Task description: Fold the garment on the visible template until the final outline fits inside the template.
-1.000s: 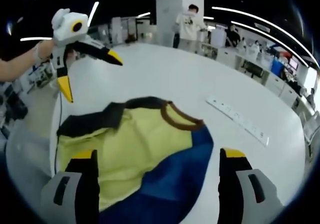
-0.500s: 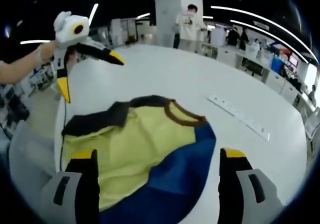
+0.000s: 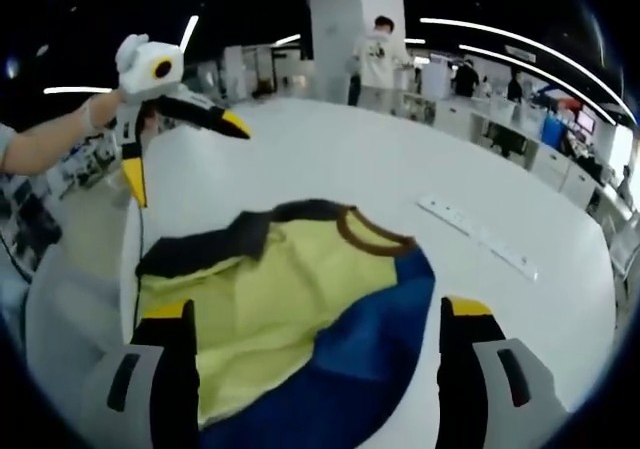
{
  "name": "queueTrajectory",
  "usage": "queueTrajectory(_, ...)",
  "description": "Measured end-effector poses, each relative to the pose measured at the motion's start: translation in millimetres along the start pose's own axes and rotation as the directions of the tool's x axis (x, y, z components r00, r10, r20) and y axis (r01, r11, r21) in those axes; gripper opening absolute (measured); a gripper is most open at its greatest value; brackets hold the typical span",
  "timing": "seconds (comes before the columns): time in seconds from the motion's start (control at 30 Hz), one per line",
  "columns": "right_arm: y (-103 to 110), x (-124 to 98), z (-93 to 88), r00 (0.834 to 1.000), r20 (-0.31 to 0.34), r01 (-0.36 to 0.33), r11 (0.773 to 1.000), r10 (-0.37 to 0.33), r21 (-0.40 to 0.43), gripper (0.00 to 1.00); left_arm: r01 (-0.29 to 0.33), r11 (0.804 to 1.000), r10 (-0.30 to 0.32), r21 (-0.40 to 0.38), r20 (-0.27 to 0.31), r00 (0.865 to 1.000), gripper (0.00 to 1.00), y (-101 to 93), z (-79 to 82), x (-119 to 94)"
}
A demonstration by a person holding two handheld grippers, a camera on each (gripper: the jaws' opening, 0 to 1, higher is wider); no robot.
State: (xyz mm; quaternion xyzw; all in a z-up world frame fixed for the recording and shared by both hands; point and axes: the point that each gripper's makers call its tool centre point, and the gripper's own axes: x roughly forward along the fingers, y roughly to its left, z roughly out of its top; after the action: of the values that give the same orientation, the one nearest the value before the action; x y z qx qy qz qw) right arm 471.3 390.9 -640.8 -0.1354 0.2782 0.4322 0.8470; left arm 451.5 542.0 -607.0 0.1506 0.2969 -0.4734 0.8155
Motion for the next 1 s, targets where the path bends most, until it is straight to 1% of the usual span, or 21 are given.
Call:
queueTrajectory(0.07, 1.1, -2.2, 1.2, 1.0, 0.008, 0.003, 1.0, -0.002, -0.007, 1.0, 0.001, 1.0, -0.001, -0.002, -0.002, 1.0, 1.0, 4.7, -0.7, 0.4)
queueTrajectory(0.23, 0.9, -5.8, 5.9, 0.999, 0.038, 0.012, 1.0, -0.011, -0.019, 1.0, 0.007, 1.0, -0.007, -0.016, 0.005, 1.0, 1.0, 4.9, -1.6, -2.0)
queueTrajectory(0.57, 10.3, -7.9, 1.9, 0.999, 0.036, -0.017, 1.0, 0.017, -0.011, 1.0, 0.009, 1.0, -0.008, -0.01, 0.018, 1.0, 1.0, 2.7, -2.7, -6.9)
queueTrajectory(0.63, 12.3, -9.7, -0.5, 0.999, 0.032, -0.015, 1.0, 0.015, -0.012, 1.0, 0.006, 1.0, -0.006, -0.015, 0.027, 1.0, 1.0, 2.9, -3.0, -8.2)
queueTrajectory(0.77, 15.3, -14.1, -3.0, 0.999, 0.034, -0.015, 1.0, 0.015, -0.012, 1.0, 0.006, 1.0, -0.005, -0.018, 0.018, 1.0, 1.0, 2.5, -8.0, -11.4)
queueTrajectory(0.83, 16.0, -16.5, -4.2, 0.999, 0.035, -0.016, 1.0, 0.016, -0.003, 1.0, 0.003, 1.0, -0.003, -0.025, 0.023, 1.0, 1.0, 3.2, -9.7, -13.7)
queueTrajectory(0.93, 18.0, -21.5, -4.8, 0.999, 0.037, -0.013, 1.0, 0.013, -0.006, 1.0, -0.001, 1.0, 0.002, -0.025, 0.03, 1.0, 1.0, 6.2, -9.3, -17.1)
queueTrajectory(1.0, 19.8, -24.7, -4.1, 0.999, 0.043, -0.012, 1.0, 0.012, -0.004, 1.0, -0.004, 1.0, 0.004, -0.018, 0.032, 0.999, 1.0, 4.7, -8.0, -19.3)
